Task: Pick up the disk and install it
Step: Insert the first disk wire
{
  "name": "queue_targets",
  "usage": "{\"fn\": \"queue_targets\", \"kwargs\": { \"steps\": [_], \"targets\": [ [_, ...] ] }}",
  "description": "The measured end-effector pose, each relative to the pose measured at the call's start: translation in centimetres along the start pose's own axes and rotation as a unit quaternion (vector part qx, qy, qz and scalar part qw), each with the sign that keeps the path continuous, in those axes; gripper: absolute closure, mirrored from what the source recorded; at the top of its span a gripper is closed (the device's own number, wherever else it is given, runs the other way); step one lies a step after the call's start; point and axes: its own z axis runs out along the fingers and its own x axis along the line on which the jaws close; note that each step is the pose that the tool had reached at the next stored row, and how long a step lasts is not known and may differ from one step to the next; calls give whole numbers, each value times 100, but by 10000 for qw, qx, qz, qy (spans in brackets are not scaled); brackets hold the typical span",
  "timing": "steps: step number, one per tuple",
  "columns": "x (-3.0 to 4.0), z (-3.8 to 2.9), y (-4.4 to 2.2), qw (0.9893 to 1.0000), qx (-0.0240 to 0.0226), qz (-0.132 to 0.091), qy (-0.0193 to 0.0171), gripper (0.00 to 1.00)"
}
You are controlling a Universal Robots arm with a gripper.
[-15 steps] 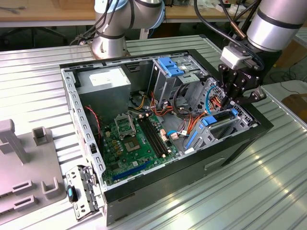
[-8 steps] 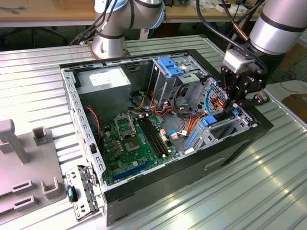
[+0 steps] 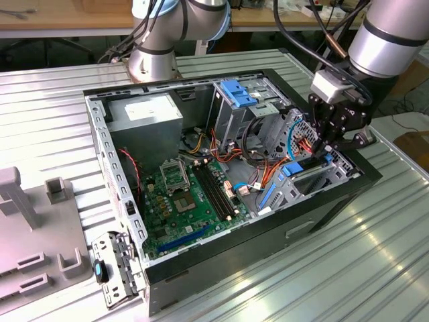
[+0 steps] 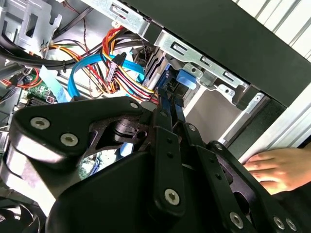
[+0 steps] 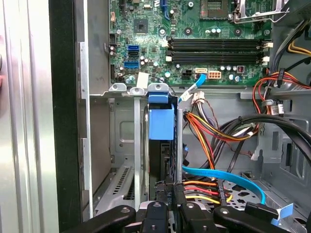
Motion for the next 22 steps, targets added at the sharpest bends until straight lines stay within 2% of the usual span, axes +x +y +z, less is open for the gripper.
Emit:
{"fn": "queue_targets", "kwargs": {
  "steps": [22],
  "targets": [
    [4,43,4,10000,0,0,1,83]
  ]
}}
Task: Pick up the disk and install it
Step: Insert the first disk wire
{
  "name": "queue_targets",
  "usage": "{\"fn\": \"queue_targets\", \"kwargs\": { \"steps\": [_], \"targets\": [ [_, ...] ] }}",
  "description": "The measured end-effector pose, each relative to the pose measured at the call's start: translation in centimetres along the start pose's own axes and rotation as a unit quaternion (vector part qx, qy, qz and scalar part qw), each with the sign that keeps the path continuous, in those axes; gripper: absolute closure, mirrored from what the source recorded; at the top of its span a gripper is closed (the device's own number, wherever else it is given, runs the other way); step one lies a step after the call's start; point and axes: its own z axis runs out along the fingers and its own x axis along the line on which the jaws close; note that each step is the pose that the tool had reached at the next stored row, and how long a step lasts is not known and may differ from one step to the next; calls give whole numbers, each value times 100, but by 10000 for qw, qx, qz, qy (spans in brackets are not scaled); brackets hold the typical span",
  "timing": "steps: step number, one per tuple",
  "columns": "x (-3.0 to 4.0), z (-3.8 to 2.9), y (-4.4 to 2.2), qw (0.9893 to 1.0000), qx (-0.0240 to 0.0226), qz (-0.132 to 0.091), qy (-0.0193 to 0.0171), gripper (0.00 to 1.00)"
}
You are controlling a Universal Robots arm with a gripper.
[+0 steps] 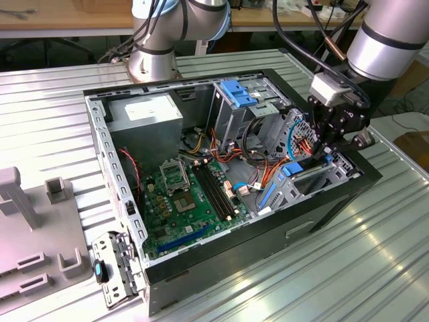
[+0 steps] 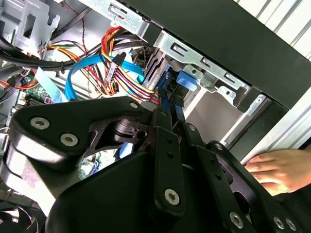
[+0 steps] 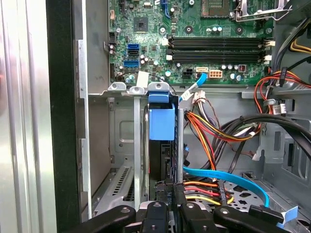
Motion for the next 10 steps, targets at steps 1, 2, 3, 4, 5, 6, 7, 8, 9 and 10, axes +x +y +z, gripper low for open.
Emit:
{"fn": "queue_targets", "kwargs": {
  "steps": [1,2,3,4,5,6,7,8,9,10],
  "targets": [
    [0,3,0,10000,0,0,0,83],
    [0,6,0,10000,0,0,0,83],
    [0,13,1,10000,0,1,-3,83],
    [0,15,1,10000,0,0,-2,83],
    [0,20,2,10000,0,0,-1,83],
    [0,27,3,10000,0,0,-2,83],
    [0,32,3,10000,0,0,0,83],
    [0,35,3,10000,0,0,1,83],
    [0,36,3,10000,0,0,1,83],
    [0,36,3,10000,0,0,1,83]
  ]
}}
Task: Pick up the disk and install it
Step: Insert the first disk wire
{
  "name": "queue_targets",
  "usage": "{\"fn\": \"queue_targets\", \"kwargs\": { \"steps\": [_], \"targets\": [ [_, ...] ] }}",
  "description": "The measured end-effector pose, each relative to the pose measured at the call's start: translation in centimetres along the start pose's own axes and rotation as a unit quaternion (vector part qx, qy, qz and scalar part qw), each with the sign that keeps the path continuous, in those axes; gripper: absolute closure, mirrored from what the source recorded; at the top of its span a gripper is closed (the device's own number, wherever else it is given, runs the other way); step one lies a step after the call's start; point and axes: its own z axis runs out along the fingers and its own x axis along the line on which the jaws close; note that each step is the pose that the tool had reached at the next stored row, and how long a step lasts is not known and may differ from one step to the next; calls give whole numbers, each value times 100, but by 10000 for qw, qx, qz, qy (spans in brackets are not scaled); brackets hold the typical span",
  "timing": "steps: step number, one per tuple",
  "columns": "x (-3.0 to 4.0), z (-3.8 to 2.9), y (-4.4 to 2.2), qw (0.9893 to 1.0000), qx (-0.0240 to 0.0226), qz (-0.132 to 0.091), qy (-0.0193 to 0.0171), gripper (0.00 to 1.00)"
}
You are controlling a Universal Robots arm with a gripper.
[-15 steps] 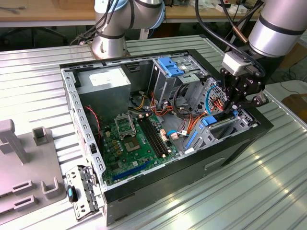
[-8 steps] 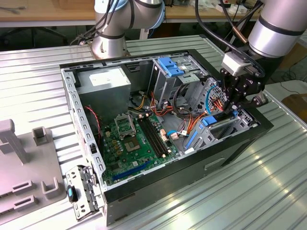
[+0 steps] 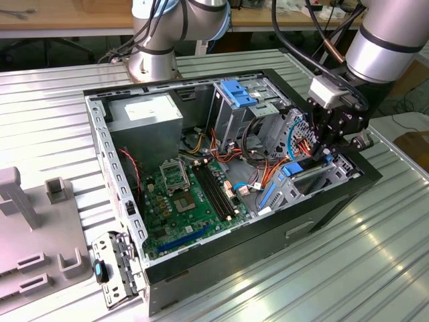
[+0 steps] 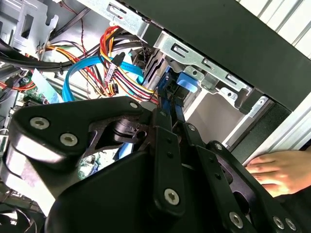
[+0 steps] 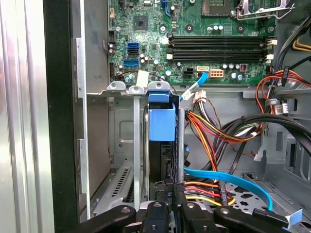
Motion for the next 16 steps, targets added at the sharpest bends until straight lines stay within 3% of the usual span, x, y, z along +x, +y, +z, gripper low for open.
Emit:
{"fn": "queue_targets", "kwargs": {
  "steps": [6,8,11,14,16],
  "targets": [
    [-1,6,0,10000,0,0,-5,83],
    [0,5,1,10000,0,1,-6,76],
    [1,-40,-4,10000,0,0,-6,76],
    [4,-128,-12,10000,0,1,-6,76],
    [4,-136,-13,10000,0,1,-6,76]
  ]
}}
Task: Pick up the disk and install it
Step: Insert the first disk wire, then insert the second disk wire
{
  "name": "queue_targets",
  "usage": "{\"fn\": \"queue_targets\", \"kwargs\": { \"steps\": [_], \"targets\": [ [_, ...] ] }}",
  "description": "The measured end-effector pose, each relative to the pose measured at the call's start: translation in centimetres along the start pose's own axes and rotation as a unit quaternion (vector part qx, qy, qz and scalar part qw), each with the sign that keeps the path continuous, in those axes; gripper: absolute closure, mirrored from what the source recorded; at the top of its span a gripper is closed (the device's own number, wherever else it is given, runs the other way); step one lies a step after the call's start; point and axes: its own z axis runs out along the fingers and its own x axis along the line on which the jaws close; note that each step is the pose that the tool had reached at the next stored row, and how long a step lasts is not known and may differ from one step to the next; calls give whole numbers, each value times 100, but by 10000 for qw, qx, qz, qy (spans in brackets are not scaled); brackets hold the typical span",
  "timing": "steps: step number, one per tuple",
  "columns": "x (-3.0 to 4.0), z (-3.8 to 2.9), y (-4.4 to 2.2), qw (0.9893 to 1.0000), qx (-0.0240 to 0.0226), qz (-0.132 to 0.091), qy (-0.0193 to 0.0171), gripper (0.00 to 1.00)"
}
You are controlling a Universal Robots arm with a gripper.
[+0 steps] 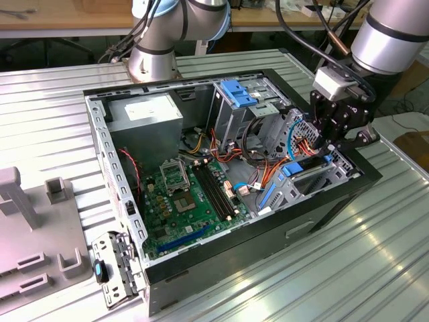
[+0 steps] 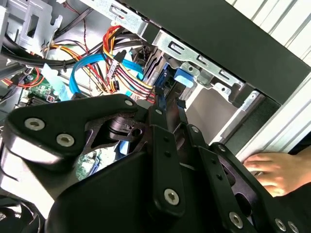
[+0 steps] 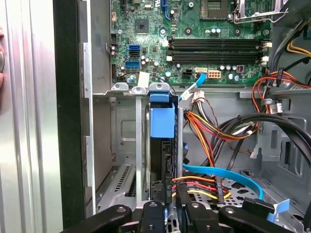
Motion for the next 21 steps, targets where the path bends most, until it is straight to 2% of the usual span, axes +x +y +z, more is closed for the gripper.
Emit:
{"fn": "queue_targets", "kwargs": {
  "steps": [3,4,5,6,21],
  "targets": [
    [0,-2,0,10000,0,0,1,77],
    [0,-2,0,10000,0,0,1,84],
    [0,-2,0,10000,0,0,1,84],
    [0,-2,0,10000,0,0,1,89],
    [1,-18,-2,10000,0,0,1,89]
  ]
}}
